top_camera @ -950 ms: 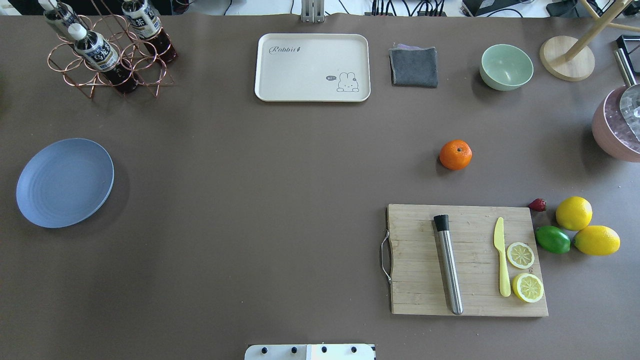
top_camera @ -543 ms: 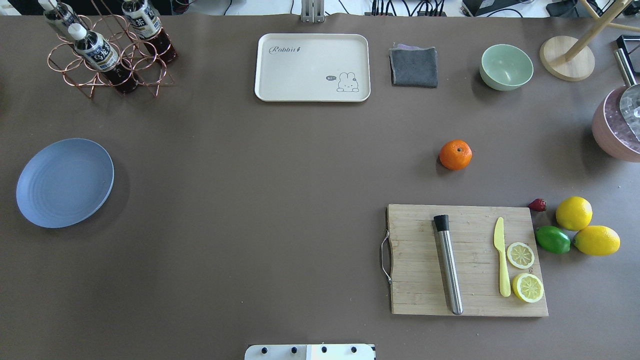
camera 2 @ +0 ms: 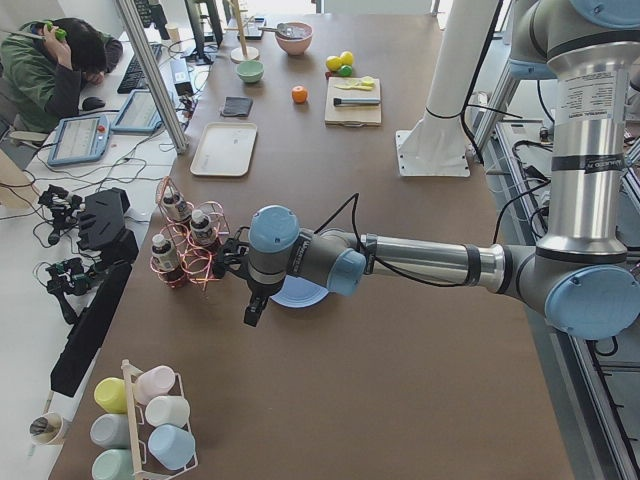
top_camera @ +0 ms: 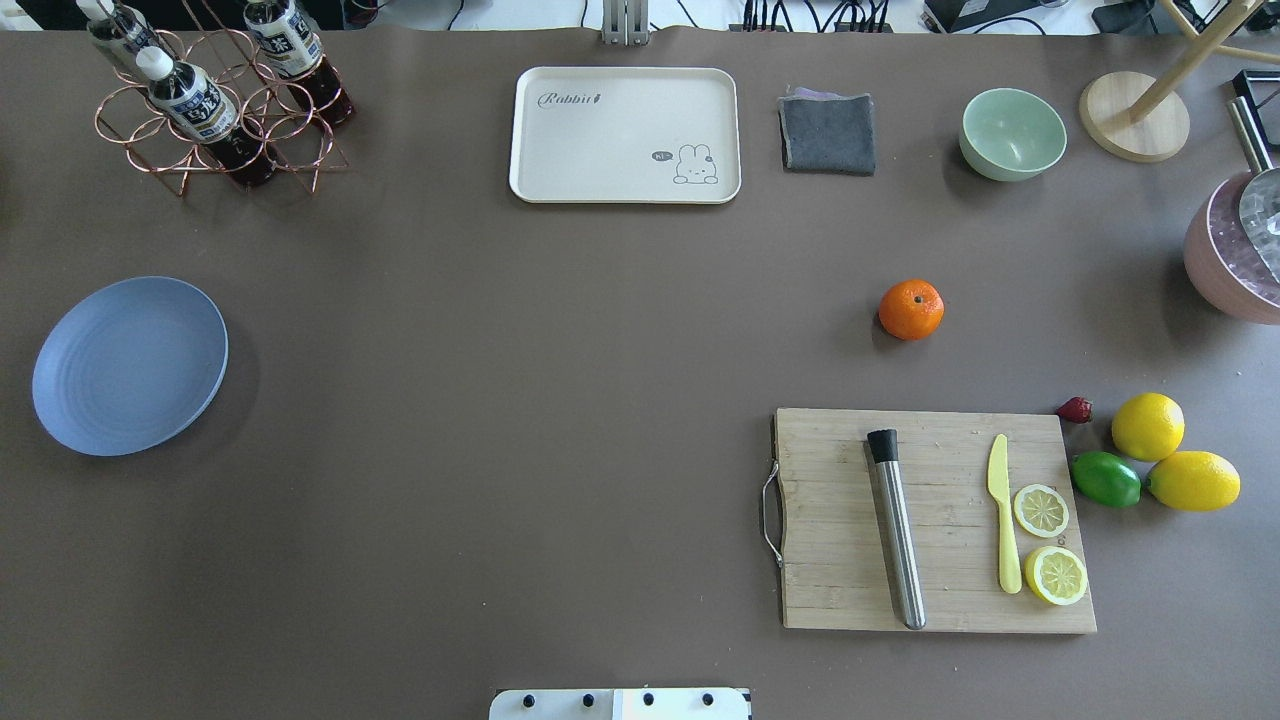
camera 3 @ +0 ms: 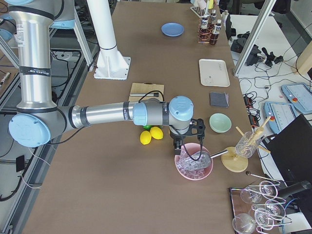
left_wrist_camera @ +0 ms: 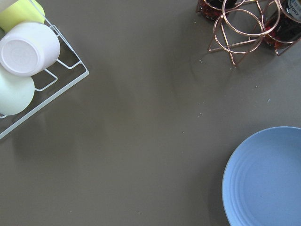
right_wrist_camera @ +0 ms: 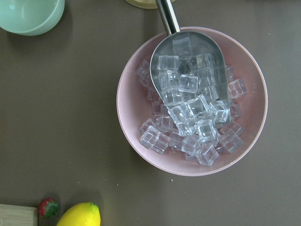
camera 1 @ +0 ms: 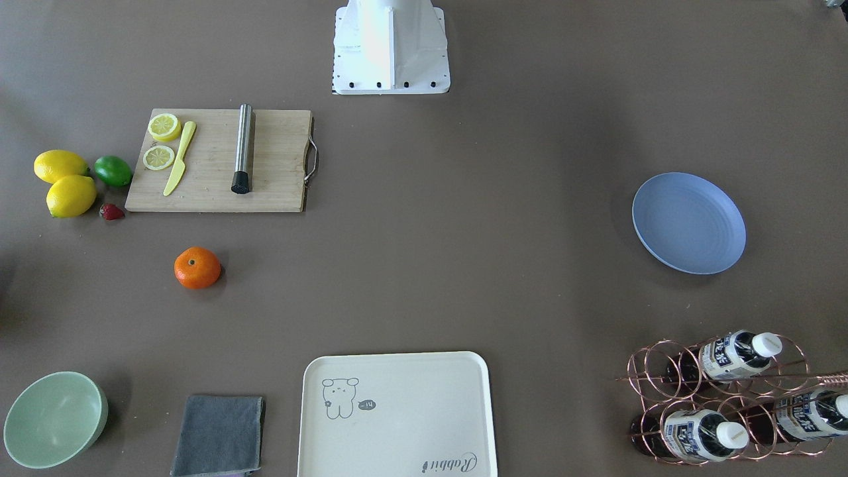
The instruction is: Pick orange to plate
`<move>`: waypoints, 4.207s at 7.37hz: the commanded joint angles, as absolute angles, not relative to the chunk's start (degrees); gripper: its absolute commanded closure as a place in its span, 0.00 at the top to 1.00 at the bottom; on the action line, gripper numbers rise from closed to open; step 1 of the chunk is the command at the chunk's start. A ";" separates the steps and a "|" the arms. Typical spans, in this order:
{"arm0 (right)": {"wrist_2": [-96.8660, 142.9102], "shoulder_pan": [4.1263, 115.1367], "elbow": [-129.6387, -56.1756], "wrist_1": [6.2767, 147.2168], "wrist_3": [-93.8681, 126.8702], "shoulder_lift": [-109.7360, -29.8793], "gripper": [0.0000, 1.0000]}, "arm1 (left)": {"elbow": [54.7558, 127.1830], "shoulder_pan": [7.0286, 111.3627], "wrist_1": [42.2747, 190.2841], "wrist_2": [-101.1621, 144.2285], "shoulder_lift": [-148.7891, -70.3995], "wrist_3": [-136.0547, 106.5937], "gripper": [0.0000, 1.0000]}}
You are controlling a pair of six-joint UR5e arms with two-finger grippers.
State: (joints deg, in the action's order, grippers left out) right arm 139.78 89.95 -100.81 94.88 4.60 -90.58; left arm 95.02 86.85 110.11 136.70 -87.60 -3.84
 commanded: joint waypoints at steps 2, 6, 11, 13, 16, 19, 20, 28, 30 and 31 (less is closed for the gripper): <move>138.87 82.46 -99.94 84.60 20.95 -88.07 1.00 | 86.26 79.39 129.13 138.52 -87.54 -21.21 0.98; 137.38 78.85 -100.11 81.21 28.73 -86.49 1.00 | 80.69 72.26 140.52 137.55 -87.54 -28.47 0.98; 135.89 76.12 -100.11 76.83 35.32 -85.96 1.00 | 77.87 64.26 143.61 132.45 -88.42 -28.56 0.98; 135.62 75.76 -100.28 76.73 35.95 -85.52 1.00 | 76.99 63.46 143.70 132.54 -88.77 -28.48 0.97; 134.65 75.50 -100.46 76.73 36.56 -85.08 1.00 | 75.59 63.28 144.49 132.80 -89.12 -28.48 0.64; 134.56 74.88 -100.55 76.73 36.56 -85.08 1.00 | 76.55 63.28 144.49 133.15 -89.30 -29.18 0.00; 134.56 74.80 -100.55 76.73 36.56 -85.08 1.00 | 77.07 63.28 144.58 133.33 -89.64 -32.83 0.00; 129.47 64.88 -100.90 76.73 49.37 -77.18 1.00 | 98.25 48.49 142.91 128.02 -95.08 -69.65 0.00; 128.24 63.29 -100.90 76.73 50.01 -76.99 1.00 | 99.83 42.57 133.39 119.67 -103.23 -74.77 0.00; 128.23 63.11 -100.90 76.73 50.10 -76.99 1.00 | 101.58 38.97 126.89 116.40 -107.27 -77.67 0.00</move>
